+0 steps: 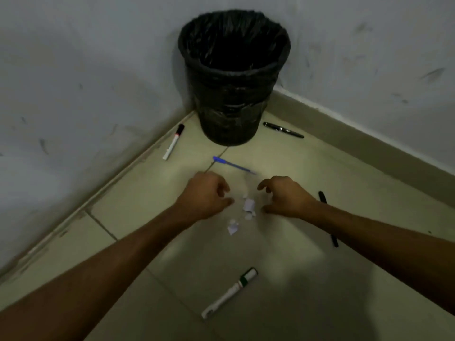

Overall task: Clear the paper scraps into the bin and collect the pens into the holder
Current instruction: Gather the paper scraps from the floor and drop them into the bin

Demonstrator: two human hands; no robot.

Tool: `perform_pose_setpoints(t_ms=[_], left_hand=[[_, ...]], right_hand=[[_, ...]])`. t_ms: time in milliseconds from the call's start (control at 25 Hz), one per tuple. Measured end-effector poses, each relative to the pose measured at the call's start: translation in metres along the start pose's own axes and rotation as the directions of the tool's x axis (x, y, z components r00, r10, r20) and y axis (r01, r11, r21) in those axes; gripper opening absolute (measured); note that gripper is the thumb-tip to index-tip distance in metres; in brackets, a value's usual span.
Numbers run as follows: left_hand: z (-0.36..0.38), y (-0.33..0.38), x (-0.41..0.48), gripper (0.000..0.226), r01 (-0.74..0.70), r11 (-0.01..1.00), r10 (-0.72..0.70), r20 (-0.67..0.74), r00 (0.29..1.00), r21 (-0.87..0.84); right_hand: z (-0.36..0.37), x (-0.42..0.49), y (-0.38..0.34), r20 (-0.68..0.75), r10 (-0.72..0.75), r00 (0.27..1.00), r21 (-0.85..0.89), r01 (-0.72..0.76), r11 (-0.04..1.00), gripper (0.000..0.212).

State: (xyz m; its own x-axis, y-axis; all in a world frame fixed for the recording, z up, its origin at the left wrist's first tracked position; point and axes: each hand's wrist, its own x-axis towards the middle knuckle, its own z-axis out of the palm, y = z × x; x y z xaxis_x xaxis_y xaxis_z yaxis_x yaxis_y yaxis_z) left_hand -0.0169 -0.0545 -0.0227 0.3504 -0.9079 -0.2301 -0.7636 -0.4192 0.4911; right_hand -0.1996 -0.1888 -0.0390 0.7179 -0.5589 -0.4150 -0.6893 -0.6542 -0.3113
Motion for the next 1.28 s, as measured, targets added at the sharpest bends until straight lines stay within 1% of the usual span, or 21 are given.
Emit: perform_pose_setpoints(t_ms=[40,80,120,200,280,360,440,480,520,600,640,680,760,800,880,960,1000,1120,1160,1200,1280], left_hand=[[0.022,-0.007,-0.009,0.049,0.014,0.996,-0.025,0.135,0.991,0.084],[0.043,-0.011,-0.017,0.057,0.001,0.991,-0.029,0.212,0.977,0.134],[0.061,-0.014,-0.023,0.058,-0.022,0.990,-0.011,0.233,0.972,0.139],[0.081,-0.010,-0.024,0.048,-0.048,0.996,0.038,0.142,0.989,0.068],[0.084,-0.006,-0.018,0.048,-0.048,0.999,0.048,0.001,0.999,-0.004],[0.080,-0.012,-0.011,0.064,-0.024,0.997,0.019,-0.069,0.997,-0.075],[0.077,-0.020,-0.004,0.075,-0.006,0.998,0.003,-0.038,0.999,-0.068],[0.078,-0.021,-0.001,0.072,-0.016,0.998,0.015,-0.018,1.000,-0.057],[0.079,-0.019,0.002,0.064,-0.047,0.996,0.046,-0.016,0.999,-0.070],[0.078,-0.013,0.007,0.043,-0.107,0.986,0.100,-0.053,0.994,-0.131],[0.076,-0.013,0.009,0.037,-0.118,0.979,0.106,-0.081,0.991,-0.164],[0.073,-0.016,0.008,0.040,-0.115,0.975,0.096,-0.107,0.990,-0.189],[0.067,-0.025,0.003,0.050,-0.083,0.979,0.056,-0.145,0.988,-0.187],[0.066,-0.028,0.000,0.052,-0.063,0.983,0.037,-0.149,0.988,-0.174],[0.069,-0.022,-0.003,0.047,-0.084,0.983,0.063,-0.124,0.990,-0.166],[0.073,-0.013,-0.003,0.034,-0.141,0.971,0.117,-0.128,0.985,-0.195],[0.074,-0.011,-0.002,0.031,-0.130,0.965,0.099,-0.140,0.985,-0.226],[0.069,-0.018,0.000,0.031,-0.007,0.936,-0.066,-0.195,0.979,-0.352],[0.067,-0.022,-0.001,0.030,0.019,0.927,-0.105,-0.211,0.972,-0.375],[0.066,-0.024,-0.003,0.028,0.028,0.923,-0.124,-0.227,0.966,-0.384],[0.065,-0.027,-0.006,0.024,0.018,0.926,-0.122,-0.253,0.960,-0.378]], right_hand=[[0.012,-0.003,0.003,0.018,0.014,1.000,-0.014,-0.014,1.000,0.068],[0.020,-0.005,0.004,0.019,0.012,1.000,-0.019,-0.012,1.000,0.072],[0.030,-0.005,0.004,0.017,0.002,1.000,-0.004,-0.002,1.000,0.071],[0.041,-0.001,-0.003,0.009,-0.051,0.999,0.021,0.051,0.998,0.060],[0.045,0.002,-0.007,-0.028,-0.114,0.993,0.007,0.114,0.993,0.053],[0.036,0.005,-0.005,-0.077,-0.093,0.993,0.048,0.097,0.994,0.059],[0.029,0.006,-0.003,-0.064,-0.089,0.994,0.064,0.093,0.994,0.075],[0.029,0.007,-0.007,-0.033,-0.106,0.994,0.048,0.108,0.993,0.077],[0.031,0.011,-0.012,-0.004,-0.140,0.990,0.040,0.140,0.989,0.072],[0.033,0.019,-0.022,0.044,-0.191,0.981,0.067,0.188,0.980,0.050],[0.031,0.022,-0.024,0.032,-0.193,0.981,0.074,0.191,0.979,0.043],[0.028,0.023,-0.021,-0.004,-0.177,0.984,0.079,0.177,0.981,0.043],[0.023,0.020,-0.007,-0.087,-0.090,0.992,0.090,0.097,0.991,0.056],[0.023,0.016,-0.002,-0.098,-0.059,0.993,0.078,0.067,0.995,0.060],[0.036,0.009,-0.001,-0.035,-0.069,0.997,0.016,0.070,0.997,0.061],[0.047,0.006,-0.006,0.023,-0.109,0.994,-0.008,0.109,0.994,0.063],[0.048,0.005,-0.007,0.014,-0.116,0.993,0.017,0.116,0.993,0.067],[0.040,0.000,-0.007,-0.052,-0.102,0.993,0.078,0.105,0.991,0.081],[0.040,0.000,-0.008,-0.054,-0.106,0.993,0.073,0.110,0.991,0.081],[0.040,0.002,-0.010,-0.048,-0.119,0.992,0.059,0.122,0.991,0.076],[0.043,0.011,-0.018,-0.031,-0.152,0.988,0.036,0.153,0.988,0.057]])
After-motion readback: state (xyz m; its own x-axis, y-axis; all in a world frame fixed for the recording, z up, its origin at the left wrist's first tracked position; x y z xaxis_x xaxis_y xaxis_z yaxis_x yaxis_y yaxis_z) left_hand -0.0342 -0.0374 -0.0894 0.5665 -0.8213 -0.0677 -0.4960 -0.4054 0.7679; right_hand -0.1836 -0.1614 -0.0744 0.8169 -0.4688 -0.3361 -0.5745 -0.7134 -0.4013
